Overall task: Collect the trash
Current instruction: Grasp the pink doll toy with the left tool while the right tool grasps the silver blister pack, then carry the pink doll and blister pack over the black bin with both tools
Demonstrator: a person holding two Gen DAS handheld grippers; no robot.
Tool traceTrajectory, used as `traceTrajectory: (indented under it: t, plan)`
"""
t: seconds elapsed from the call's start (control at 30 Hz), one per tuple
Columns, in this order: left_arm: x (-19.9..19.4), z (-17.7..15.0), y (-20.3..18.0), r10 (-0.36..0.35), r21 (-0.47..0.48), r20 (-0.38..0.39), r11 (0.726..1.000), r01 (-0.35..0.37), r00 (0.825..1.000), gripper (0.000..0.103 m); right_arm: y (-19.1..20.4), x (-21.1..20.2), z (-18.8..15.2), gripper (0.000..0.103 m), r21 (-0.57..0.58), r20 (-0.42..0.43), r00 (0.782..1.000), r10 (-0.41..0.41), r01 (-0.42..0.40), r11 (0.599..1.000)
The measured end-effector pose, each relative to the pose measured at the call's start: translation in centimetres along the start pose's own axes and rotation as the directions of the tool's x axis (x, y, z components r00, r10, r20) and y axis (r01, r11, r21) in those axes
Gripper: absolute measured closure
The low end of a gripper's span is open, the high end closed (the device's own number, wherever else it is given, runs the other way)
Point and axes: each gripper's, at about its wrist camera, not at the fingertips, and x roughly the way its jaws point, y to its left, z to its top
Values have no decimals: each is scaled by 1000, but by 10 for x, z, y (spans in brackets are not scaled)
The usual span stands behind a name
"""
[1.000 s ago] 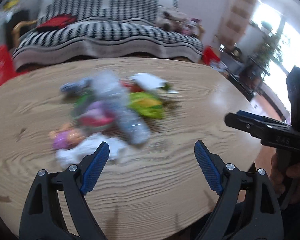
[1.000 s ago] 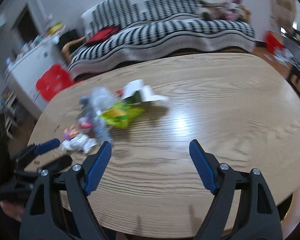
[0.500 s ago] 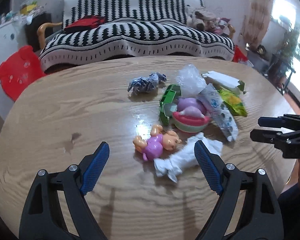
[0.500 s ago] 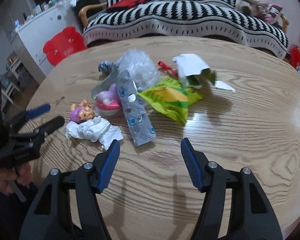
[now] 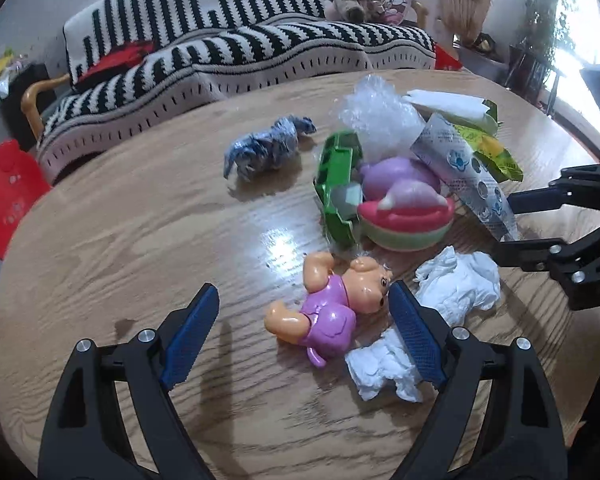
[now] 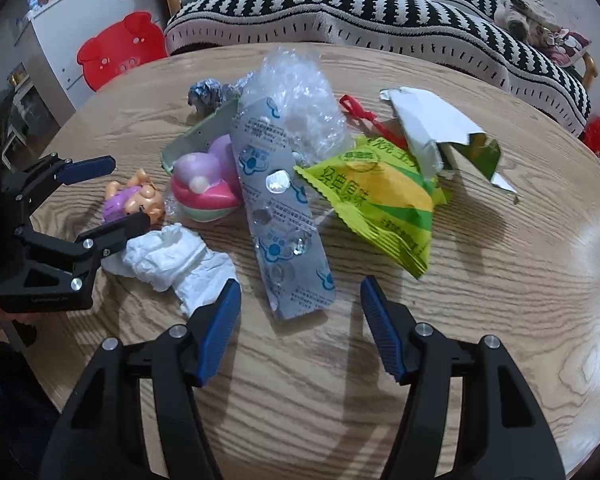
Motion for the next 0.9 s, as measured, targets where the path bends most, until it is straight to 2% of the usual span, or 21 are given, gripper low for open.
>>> traceTrajectory:
  t: [0.07, 0.17, 0.2, 0.23, 0.27, 0.43, 0.7, 0.9]
  plan:
    - [0, 0, -1, 7, 5, 6, 1000, -7, 1000, 19, 1, 5, 2, 43, -6, -4, 1000, -7, 7, 1000]
    - [0, -1, 1, -12, -15, 1, 1000, 12, 1000, 22, 4, 9, 5, 52, -15, 2, 1000, -19, 19, 1000]
    - [0, -1, 2, -18, -22, 0, 1000, 18, 1000, 30, 3, 9, 6, 63, -12, 5, 1000, -16, 16, 1000]
    - [0, -2, 3, -22, -25, -1, 999, 22, 1000, 44, 3, 9, 6, 66, -11, 4, 1000, -11, 11, 1000]
    - [1, -2, 3, -22, -24, -8, 999, 22, 1000, 49, 4, 9, 6, 67, -9, 5, 1000, -8, 8, 1000]
    - [-6, -3, 1, -9, -34, 0, 999, 9, 1000, 50, 5, -7, 3, 68, -5, 49, 999, 7, -6, 1000]
    - [-36, 8, 10, 27, -136, 72, 991, -17, 997, 50, -7, -54, -5, 71, 24, 161, 986, 52, -57, 998]
    - [-56, 20, -3, 45, -177, 112, 984, -25, 993, 50, -23, -84, -16, 71, 60, 211, 975, 66, -80, 995]
